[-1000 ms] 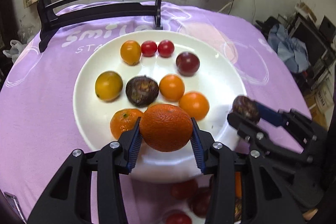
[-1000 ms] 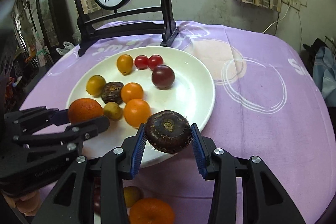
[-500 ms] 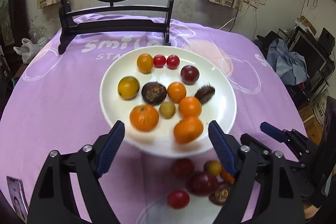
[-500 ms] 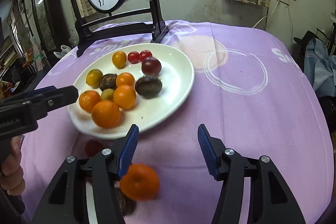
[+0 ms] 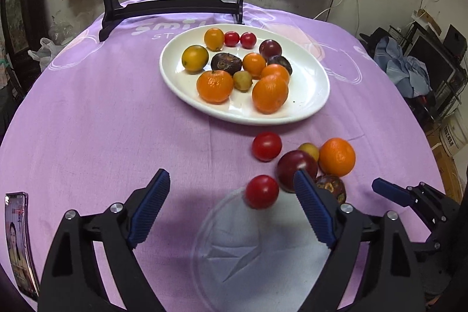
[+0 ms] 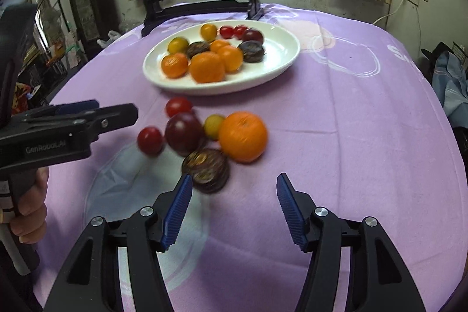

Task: Organize fruits
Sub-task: 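Grasp another dark brown fruit with the right gripper while the left grasps a red tomato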

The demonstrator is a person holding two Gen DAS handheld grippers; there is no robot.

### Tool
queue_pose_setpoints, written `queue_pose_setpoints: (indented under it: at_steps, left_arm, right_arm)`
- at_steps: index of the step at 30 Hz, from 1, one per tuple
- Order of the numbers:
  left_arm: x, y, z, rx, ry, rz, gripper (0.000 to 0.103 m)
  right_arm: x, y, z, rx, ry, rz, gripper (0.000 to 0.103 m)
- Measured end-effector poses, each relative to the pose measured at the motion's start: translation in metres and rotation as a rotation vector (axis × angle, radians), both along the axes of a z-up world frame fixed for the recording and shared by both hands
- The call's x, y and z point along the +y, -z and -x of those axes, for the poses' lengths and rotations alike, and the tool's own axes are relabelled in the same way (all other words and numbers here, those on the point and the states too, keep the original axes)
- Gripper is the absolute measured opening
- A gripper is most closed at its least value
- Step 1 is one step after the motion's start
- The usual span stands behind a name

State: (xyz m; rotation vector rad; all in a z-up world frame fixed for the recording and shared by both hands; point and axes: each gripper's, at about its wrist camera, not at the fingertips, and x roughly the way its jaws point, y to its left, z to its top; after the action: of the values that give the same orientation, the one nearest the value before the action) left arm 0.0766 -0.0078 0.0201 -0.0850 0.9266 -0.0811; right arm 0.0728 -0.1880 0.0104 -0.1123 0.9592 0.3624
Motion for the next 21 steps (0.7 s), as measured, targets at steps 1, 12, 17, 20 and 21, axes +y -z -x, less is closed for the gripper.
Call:
queue_pose_setpoints:
  at_steps: [1, 12, 17, 20, 21]
  left_arm:
    - [0.000, 0.002, 0.002, -0.002, 0.001, -0.007, 0.086]
    - [0.012, 0.013, 0.002, 0.012, 0.009, 0.016, 0.086]
    - [0.015, 0.016, -0.001, 0.030, 0.007, 0.034, 0.087]
    - [0.014, 0.018, 0.000, 0.037, 0.008, 0.033, 0.087]
    - [0.013, 0.019, 0.000, 0.038, 0.011, 0.032, 0.087]
  right_arm:
    - [0.005, 0.003, 0.002, 0.004, -0.011, 0.011, 0.061]
    - [0.034, 0.022, -0.013, 0.009, -0.006, 0.060, 0.061]
    - [0.034, 0.023, -0.015, -0.025, 0.013, 0.060, 0.047]
    - [0.025, 0.019, -0.014, -0.009, 0.020, 0.019, 0.042]
    - [0.022, 0.017, -0.012, -0.009, 0.024, 0.007, 0.042]
